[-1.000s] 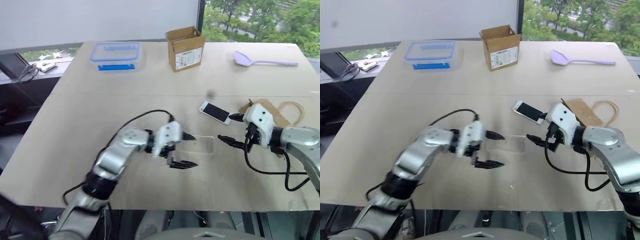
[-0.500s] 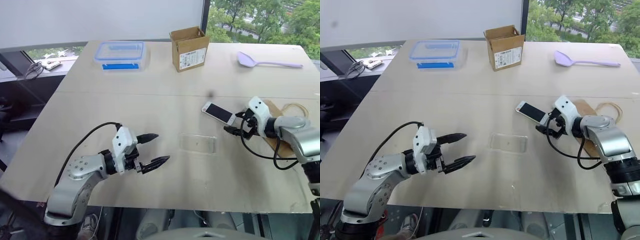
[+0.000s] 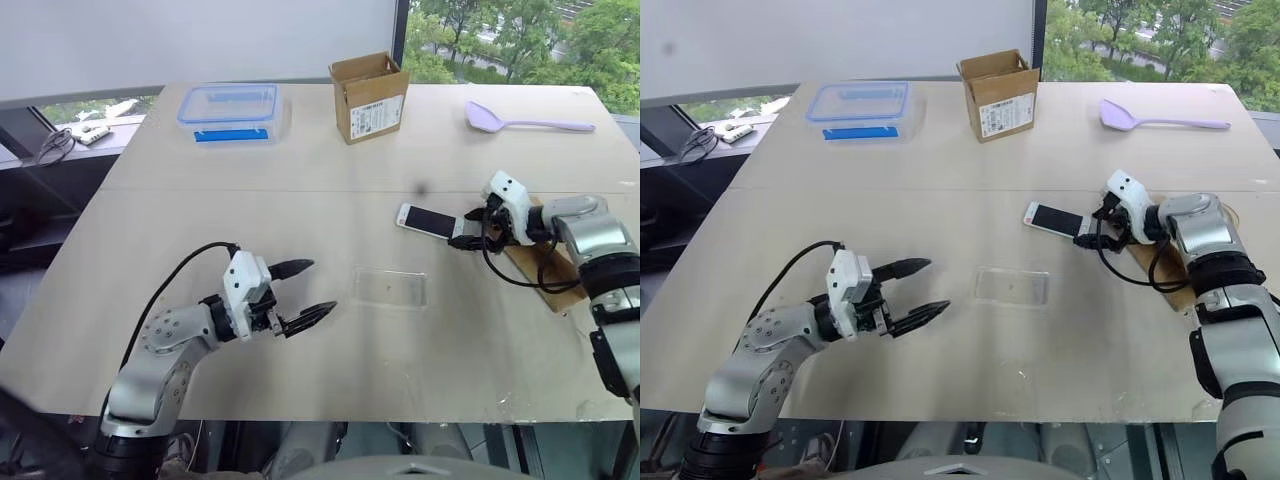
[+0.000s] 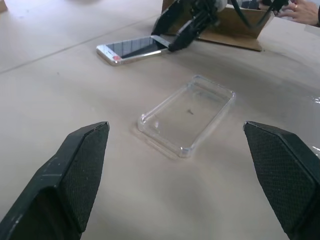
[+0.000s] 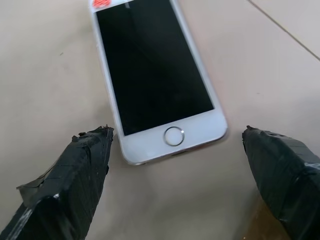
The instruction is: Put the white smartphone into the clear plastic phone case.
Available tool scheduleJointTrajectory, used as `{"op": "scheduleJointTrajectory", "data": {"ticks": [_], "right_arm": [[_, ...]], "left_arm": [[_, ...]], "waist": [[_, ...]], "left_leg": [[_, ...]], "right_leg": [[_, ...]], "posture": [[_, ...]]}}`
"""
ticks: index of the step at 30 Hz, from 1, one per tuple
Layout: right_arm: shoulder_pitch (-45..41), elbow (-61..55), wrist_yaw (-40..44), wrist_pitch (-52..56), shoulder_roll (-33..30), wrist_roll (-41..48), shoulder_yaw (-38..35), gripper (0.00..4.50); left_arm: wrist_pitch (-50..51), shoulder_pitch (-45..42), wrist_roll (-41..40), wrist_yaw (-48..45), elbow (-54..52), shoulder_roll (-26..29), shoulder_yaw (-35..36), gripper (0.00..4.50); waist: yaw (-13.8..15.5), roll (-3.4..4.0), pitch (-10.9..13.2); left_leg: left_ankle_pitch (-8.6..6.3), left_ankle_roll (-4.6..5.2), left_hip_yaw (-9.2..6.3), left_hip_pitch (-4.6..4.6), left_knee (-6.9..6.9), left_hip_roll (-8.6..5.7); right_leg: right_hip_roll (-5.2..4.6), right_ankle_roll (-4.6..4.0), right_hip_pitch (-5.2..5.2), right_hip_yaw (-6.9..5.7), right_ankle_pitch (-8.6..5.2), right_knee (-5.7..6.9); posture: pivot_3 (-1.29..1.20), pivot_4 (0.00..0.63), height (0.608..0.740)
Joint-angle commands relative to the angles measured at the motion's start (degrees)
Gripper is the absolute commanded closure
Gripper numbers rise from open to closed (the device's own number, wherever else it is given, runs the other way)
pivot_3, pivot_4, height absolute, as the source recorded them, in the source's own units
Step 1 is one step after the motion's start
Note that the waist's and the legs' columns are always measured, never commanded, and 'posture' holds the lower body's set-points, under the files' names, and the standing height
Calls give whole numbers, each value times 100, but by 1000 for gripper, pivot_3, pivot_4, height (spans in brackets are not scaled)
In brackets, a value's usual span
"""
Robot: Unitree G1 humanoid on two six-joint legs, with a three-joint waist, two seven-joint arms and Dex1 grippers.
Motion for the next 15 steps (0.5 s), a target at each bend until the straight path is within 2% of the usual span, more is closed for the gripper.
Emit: {"op": "scheduleJointTrajectory", "data": {"ticks": [1,4,10,15], "right_arm": [[-124,442,228,-652,295,-183,90,0],[-241,774,3,-1381,503,-373,27,0],[-358,1139,17,-1834,789,-621,-2,0],[-482,1291,-251,-2128,1058,-540,-307,0]], "left_arm": [[-165,90,10,150,-133,-31,26,68],[-185,164,41,301,-215,-85,-52,68],[-114,215,-1,509,-360,-68,-35,68],[-90,156,3,573,-363,-55,-77,68]], "waist": [[-58,1,-1],[-145,-2,-3],[-196,-4,-4],[-258,-3,-3]], "left_leg": [[0,0,2,0,-1,3],[0,0,6,4,-2,7],[-13,18,46,32,-12,48],[-24,11,75,94,-31,73]], "right_leg": [[2,-2,-2,3,1,1],[5,-7,-2,9,5,2],[45,-27,-2,52,18,5],[82,-34,35,90,21,5]], "posture": [[0,150,740],[0,150,740],[0,150,740],[0,150,740]]}}
